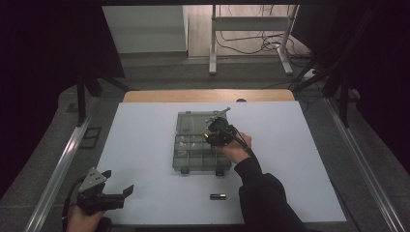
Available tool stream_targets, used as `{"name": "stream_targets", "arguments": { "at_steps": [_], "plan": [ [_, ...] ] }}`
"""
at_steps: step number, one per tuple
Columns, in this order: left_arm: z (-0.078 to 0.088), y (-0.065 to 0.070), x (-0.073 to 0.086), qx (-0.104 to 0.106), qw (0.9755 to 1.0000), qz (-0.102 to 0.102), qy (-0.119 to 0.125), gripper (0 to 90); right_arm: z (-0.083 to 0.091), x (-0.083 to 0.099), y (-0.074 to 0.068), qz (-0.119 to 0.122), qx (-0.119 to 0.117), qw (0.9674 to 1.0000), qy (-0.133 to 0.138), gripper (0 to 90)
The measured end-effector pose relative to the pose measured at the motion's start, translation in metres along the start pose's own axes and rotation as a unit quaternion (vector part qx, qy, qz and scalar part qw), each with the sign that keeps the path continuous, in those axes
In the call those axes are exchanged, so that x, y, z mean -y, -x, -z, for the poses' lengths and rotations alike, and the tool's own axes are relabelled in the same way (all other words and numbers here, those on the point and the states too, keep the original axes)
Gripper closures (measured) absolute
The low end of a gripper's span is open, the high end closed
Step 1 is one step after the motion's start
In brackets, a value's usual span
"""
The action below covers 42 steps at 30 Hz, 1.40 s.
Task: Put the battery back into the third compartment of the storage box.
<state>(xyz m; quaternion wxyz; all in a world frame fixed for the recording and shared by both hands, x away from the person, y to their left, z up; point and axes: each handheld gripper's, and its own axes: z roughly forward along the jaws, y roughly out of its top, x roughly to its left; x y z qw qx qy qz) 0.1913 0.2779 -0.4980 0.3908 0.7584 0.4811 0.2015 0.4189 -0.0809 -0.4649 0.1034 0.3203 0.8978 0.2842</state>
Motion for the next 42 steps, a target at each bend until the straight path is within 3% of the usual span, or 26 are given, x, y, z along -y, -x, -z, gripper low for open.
{"name": "stream_targets", "arguments": {
  "at_steps": [3, 10, 13, 17, 23, 30, 42],
  "plan": [
    [0.000, 0.000, 0.000, 0.000, 1.0000, 0.000, 0.001, 3.7, -0.004, -0.002, -0.003, -0.003, 0.007, 1.0000, -0.003, 74.8],
    [0.001, 0.000, 0.001, -0.001, 1.0000, 0.002, 0.001, 3.7, 0.005, 0.000, -0.002, -0.002, 0.002, 0.9999, 0.010, 52.0],
    [0.001, 0.000, 0.001, -0.002, 1.0000, 0.001, 0.000, 3.7, 0.012, 0.003, -0.003, 0.010, -0.013, 0.9997, 0.016, 40.1],
    [0.001, 0.000, 0.001, -0.003, 1.0000, 0.001, 0.000, 3.7, 0.023, 0.008, -0.008, 0.029, -0.012, 0.9993, 0.019, 25.3],
    [0.004, 0.000, 0.003, -0.005, 1.0000, 0.001, 0.001, 3.7, 0.039, 0.018, -0.015, 0.045, -0.030, 0.9980, 0.033, 9.5],
    [0.004, 0.000, 0.004, -0.004, 1.0000, -0.003, 0.002, 3.7, 0.051, 0.035, -0.025, 0.062, -0.026, 0.9970, 0.037, 1.6],
    [0.002, 0.001, 0.003, 0.000, 1.0000, -0.008, 0.002, 3.7, 0.070, 0.074, -0.031, 0.063, -0.013, 0.9973, 0.036, 0.9]
  ]
}}
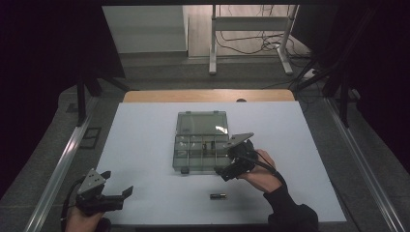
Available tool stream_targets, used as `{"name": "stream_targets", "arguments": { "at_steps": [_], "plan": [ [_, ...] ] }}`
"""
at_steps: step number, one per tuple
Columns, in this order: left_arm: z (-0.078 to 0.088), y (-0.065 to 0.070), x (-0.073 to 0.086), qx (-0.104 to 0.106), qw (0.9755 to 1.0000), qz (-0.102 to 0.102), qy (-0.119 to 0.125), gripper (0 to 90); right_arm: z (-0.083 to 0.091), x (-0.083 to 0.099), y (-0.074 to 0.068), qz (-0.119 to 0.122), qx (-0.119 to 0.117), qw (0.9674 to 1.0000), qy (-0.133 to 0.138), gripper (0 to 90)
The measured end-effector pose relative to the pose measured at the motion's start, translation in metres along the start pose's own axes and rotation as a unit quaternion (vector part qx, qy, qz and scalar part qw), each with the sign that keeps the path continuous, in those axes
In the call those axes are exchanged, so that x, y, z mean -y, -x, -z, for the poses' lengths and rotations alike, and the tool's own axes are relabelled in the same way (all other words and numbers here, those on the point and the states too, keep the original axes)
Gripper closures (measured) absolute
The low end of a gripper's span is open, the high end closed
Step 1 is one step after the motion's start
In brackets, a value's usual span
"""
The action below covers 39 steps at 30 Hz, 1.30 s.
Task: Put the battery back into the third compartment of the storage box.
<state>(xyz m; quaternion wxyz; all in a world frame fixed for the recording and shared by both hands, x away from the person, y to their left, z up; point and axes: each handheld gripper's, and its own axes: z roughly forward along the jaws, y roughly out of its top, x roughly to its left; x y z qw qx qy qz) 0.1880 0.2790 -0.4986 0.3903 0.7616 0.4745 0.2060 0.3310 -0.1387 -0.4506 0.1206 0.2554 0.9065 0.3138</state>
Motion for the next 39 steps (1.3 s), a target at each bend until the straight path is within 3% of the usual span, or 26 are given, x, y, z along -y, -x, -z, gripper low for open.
{"name": "stream_targets", "arguments": {
  "at_steps": [13, 20, 23, 31, 39],
  "plan": [
    [0.002, 0.000, 0.001, 0.000, 1.0000, 0.003, 0.001, 3.7, 0.004, 0.021, -0.013, -0.012, 0.000, 0.9996, -0.026, 1.3],
    [0.003, -0.001, 0.002, 0.002, 0.9999, 0.010, 0.004, 3.7, 0.001, 0.027, -0.025, -0.008, -0.016, 0.9990, -0.041, 4.7],
    [0.003, -0.001, 0.002, 0.002, 1.0000, 0.008, 0.003, 3.7, -0.001, 0.030, -0.029, -0.005, -0.014, 0.9988, -0.046, 9.5],
    [0.003, -0.002, 0.002, 0.003, 0.9999, 0.011, 0.005, 3.7, -0.007, 0.038, -0.043, 0.015, -0.044, 0.9974, -0.056, 27.1],
    [0.003, -0.001, 0.002, 0.003, 0.9999, 0.010, 0.004, 3.7, -0.022, 0.045, -0.054, 0.035, -0.089, 0.9907, -0.097, 48.5]
  ]
}}
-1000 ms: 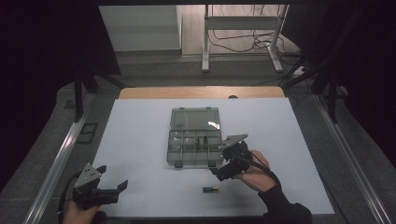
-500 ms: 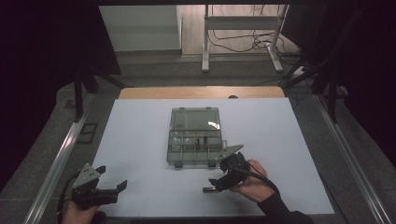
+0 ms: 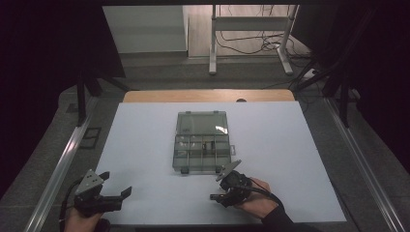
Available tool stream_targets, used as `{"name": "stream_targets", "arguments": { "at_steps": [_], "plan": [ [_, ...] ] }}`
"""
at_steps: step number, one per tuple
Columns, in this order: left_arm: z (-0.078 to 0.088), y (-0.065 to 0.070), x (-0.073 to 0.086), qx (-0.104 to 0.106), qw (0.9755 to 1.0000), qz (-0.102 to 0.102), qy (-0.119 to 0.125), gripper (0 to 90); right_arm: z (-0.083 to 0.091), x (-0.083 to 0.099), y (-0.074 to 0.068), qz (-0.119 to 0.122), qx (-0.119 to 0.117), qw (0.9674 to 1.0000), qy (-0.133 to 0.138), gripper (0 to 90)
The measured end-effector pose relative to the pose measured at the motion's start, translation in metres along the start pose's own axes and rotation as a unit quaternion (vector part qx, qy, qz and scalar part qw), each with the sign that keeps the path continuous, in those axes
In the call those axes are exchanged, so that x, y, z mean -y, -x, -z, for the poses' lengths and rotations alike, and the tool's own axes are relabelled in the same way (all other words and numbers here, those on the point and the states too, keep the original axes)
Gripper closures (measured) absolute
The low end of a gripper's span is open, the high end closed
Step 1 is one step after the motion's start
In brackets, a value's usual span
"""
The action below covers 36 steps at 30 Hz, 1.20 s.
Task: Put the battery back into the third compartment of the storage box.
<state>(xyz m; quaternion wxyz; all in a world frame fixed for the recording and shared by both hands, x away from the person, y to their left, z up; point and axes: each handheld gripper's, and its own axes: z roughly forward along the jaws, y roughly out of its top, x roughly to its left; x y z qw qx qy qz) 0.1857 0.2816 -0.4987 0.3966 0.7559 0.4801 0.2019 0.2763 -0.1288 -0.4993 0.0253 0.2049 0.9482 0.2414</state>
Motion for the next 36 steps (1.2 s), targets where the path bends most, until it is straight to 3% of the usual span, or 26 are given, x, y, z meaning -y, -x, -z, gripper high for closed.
{"name": "stream_targets", "arguments": {
  "at_steps": [7, 10, 12, 23, 31, 36],
  "plan": [
    [0.000, 0.000, 0.000, 0.000, 1.0000, -0.001, 0.000, 3.7, -0.009, 0.000, -0.008, 0.048, 0.006, 0.9987, -0.020, 66.3],
    [0.000, 0.000, 0.000, 0.001, 1.0000, -0.001, 0.000, 3.7, -0.009, 0.000, -0.009, 0.058, 0.006, 0.9981, -0.017, 75.0],
    [0.000, 0.000, 0.000, 0.000, 1.0000, -0.002, -0.001, 3.7, -0.009, -0.001, -0.010, 0.063, 0.009, 0.9978, -0.019, 76.0],
    [0.001, 0.000, 0.000, 0.000, 1.0000, -0.002, -0.001, 3.7, -0.002, -0.002, -0.008, 0.053, 0.017, 0.9985, 0.002, 76.5],
    [0.000, 0.000, 0.000, 0.000, 1.0000, -0.001, 0.000, 3.7, 0.010, -0.005, -0.003, 0.023, 0.011, 0.9991, 0.033, 76.5],
    [0.000, 0.000, 0.000, 0.000, 1.0000, -0.001, 0.000, 3.8, 0.015, -0.007, 0.000, 0.017, 0.015, 0.9988, 0.045, 76.6]
  ]
}}
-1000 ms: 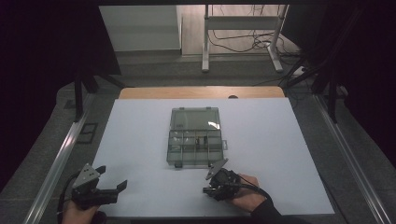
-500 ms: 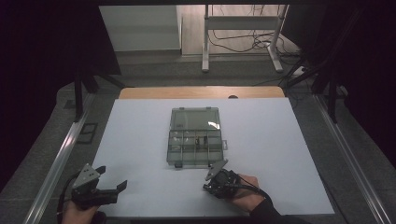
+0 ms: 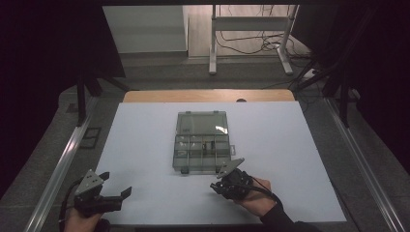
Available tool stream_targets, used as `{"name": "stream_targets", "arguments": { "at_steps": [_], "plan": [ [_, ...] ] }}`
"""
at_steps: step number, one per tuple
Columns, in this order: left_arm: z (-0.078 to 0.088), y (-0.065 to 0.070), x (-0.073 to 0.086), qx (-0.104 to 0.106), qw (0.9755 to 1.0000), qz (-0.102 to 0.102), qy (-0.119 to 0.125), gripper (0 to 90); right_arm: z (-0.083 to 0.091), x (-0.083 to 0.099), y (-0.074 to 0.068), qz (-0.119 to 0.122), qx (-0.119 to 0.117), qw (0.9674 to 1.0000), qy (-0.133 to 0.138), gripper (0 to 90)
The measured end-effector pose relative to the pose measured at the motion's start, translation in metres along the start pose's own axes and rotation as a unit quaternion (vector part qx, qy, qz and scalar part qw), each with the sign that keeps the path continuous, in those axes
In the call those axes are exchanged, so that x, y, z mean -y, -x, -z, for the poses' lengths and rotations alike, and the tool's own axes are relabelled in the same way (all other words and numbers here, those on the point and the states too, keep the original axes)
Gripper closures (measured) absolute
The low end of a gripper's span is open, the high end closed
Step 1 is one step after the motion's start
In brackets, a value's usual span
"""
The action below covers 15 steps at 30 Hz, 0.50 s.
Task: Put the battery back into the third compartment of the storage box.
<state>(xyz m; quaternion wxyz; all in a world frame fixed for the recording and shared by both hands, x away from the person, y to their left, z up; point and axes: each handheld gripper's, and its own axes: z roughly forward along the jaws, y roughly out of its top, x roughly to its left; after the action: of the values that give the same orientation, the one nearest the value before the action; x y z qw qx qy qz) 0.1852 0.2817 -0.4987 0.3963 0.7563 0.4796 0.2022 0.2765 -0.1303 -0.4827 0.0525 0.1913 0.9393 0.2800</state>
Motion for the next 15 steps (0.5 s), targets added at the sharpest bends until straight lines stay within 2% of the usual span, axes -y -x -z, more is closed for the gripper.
{"name": "stream_targets", "arguments": {
  "at_steps": [15],
  "plan": [
    [-0.001, 0.001, 0.000, -0.002, 1.0000, -0.002, -0.001, 3.8, 0.013, -0.011, 0.010, -0.019, 0.019, 0.9991, 0.032, 76.7]
  ]
}}
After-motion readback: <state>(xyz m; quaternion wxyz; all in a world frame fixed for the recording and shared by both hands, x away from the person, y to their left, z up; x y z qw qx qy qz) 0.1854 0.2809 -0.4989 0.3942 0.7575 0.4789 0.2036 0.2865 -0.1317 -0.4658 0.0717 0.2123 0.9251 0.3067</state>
